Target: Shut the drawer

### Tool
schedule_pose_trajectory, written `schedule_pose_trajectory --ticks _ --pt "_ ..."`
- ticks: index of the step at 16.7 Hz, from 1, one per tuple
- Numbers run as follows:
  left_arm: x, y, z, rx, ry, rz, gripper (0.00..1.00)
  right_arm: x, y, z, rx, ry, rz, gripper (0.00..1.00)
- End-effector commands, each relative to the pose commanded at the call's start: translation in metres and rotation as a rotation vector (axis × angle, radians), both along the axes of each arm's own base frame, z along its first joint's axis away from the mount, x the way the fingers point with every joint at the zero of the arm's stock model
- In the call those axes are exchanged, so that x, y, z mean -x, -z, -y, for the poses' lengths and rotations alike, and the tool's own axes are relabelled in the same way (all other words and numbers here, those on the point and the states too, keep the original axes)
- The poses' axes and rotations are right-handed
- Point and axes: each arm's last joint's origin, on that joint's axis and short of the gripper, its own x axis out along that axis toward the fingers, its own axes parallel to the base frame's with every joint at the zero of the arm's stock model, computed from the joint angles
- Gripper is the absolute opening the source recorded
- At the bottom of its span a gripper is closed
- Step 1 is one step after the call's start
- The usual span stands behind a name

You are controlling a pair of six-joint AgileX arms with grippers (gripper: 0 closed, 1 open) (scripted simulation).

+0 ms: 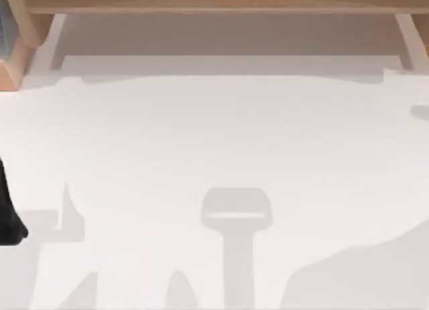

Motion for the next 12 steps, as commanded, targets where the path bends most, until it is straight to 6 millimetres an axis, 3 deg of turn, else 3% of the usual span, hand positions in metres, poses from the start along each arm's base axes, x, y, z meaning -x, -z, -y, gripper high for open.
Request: schedule_pose_trajectory --ticks 2,12 --pt "0.0000 0.0000 0.0000 0.000 0.000 0.000 1.00 0.0000 0.0000 0.0000 0.000 0.000 0.000 0.00" --pt "0.0000 0.0000 0.0000 0.000 0.000 0.000 1.00 0.0000 0.0000 0.0000 0.000 0.000 0.000 0.75"
